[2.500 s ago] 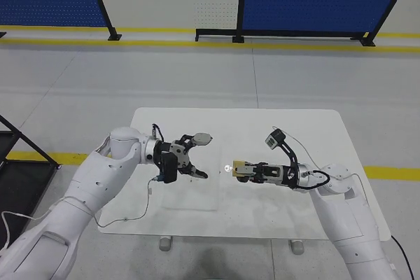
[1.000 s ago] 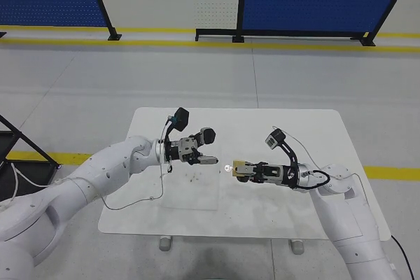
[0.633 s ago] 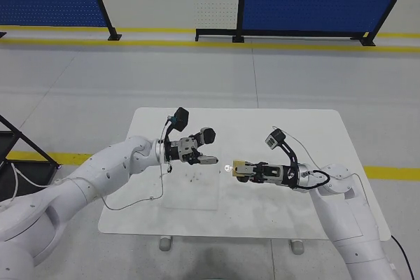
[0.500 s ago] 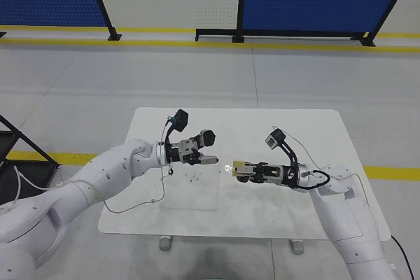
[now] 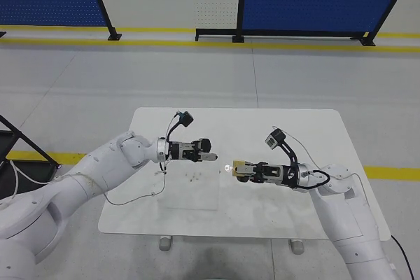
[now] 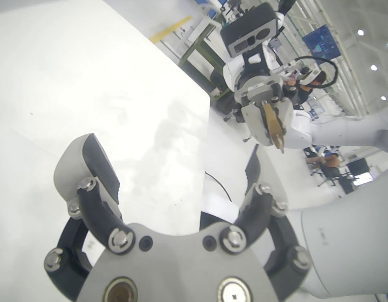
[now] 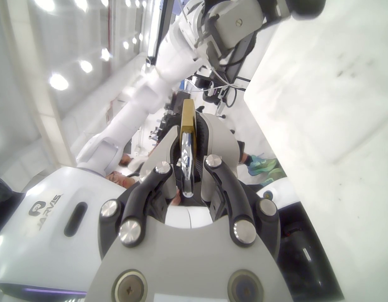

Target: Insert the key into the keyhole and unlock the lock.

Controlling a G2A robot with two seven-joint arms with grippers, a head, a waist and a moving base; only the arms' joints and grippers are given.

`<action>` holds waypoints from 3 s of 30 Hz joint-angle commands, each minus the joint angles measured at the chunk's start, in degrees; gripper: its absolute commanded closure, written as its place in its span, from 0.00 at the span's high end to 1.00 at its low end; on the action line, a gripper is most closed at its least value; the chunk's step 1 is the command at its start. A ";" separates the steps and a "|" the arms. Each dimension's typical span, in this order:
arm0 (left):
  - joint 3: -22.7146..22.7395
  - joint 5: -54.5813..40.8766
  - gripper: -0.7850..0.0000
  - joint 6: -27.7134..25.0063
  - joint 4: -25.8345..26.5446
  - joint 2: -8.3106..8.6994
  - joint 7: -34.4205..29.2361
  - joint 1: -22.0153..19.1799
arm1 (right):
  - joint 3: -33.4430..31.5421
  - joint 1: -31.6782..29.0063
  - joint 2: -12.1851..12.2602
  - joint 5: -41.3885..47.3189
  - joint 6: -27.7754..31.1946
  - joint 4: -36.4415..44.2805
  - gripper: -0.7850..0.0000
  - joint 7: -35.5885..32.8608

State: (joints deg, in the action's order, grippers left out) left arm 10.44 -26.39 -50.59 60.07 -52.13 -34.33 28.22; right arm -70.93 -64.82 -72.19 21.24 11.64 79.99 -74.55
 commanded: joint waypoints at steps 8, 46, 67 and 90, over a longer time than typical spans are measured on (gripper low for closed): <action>2.88 -25.63 1.00 7.53 -3.00 -0.79 -25.49 1.85 | 0.00 0.00 0.00 0.00 0.00 0.00 0.00 0.00; 14.67 -28.12 1.00 13.23 4.69 -1.92 -24.42 12.64 | 0.00 0.00 0.00 0.00 0.00 0.00 0.00 0.00; 26.51 -16.64 0.65 16.80 17.53 1.54 -18.74 22.24 | 0.00 0.00 0.00 0.00 0.00 0.00 0.00 0.00; 33.59 -9.20 0.40 20.57 23.54 1.43 -15.72 27.85 | 0.00 0.00 0.00 0.00 0.00 0.00 0.00 0.00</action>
State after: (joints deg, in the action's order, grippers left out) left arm 43.80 -36.02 -30.16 83.30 -50.68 -50.32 55.75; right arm -70.93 -64.82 -72.19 21.24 11.64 79.99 -74.55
